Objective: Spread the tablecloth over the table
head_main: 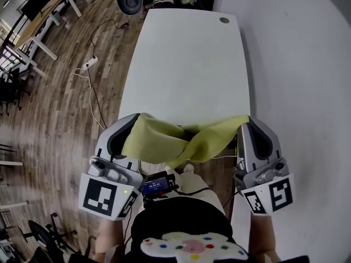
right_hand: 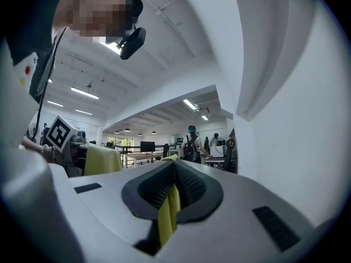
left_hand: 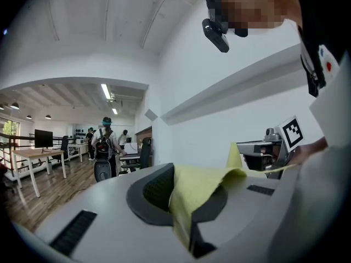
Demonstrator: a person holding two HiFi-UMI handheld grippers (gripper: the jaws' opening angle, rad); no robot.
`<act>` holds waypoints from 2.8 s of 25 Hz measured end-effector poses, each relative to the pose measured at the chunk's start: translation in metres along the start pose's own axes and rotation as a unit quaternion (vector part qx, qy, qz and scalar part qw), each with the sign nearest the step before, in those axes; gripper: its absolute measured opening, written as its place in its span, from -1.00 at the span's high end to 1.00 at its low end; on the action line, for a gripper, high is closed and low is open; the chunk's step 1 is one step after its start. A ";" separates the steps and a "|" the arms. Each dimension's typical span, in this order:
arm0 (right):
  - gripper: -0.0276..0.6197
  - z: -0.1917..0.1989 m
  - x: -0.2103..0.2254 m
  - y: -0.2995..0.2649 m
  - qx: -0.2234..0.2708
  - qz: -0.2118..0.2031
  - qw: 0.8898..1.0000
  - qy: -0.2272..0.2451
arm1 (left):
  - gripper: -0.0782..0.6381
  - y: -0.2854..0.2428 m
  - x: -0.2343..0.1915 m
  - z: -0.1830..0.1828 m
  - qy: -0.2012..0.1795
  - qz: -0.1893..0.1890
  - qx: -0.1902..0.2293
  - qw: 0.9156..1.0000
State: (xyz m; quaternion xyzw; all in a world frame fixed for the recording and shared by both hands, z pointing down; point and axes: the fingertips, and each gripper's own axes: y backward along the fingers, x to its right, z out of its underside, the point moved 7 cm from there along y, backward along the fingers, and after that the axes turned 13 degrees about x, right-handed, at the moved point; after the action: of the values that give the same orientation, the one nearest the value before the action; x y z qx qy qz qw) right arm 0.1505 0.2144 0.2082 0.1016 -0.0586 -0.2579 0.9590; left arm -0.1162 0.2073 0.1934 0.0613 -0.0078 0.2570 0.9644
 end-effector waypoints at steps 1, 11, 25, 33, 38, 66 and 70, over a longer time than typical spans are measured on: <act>0.81 0.001 0.002 0.000 -0.002 0.007 1.000 0.002 | 0.75 -0.001 -0.004 0.001 0.001 -0.001 -0.001 1.000; 0.82 0.018 0.049 0.022 -0.029 0.137 0.990 0.008 | 0.75 -0.005 -0.051 0.016 0.013 -0.045 -0.019 0.999; 0.81 0.007 0.128 0.078 -0.087 0.313 0.938 0.124 | 0.75 0.021 -0.120 0.022 -0.060 -0.169 -0.046 0.983; 0.81 -0.012 0.161 0.096 -0.099 0.349 0.910 0.199 | 0.75 0.041 -0.151 0.022 -0.097 -0.225 -0.054 0.968; 0.81 -0.012 0.177 0.085 -0.101 0.333 0.905 0.244 | 0.75 0.036 -0.166 0.024 -0.122 -0.241 -0.063 0.961; 0.81 -0.073 0.227 0.025 -0.064 0.310 0.864 0.391 | 0.75 0.043 -0.186 -0.024 -0.169 -0.327 -0.015 0.930; 0.81 -0.090 0.234 0.014 -0.051 0.318 0.856 0.406 | 0.75 0.033 -0.191 -0.031 -0.172 -0.324 -0.007 0.930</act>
State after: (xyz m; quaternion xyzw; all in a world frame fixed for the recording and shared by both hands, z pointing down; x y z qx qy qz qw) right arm 0.3738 0.1223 0.1377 0.1242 0.3197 0.1221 0.9314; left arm -0.2985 0.1452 0.1574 0.0970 -0.1551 -0.0845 0.9795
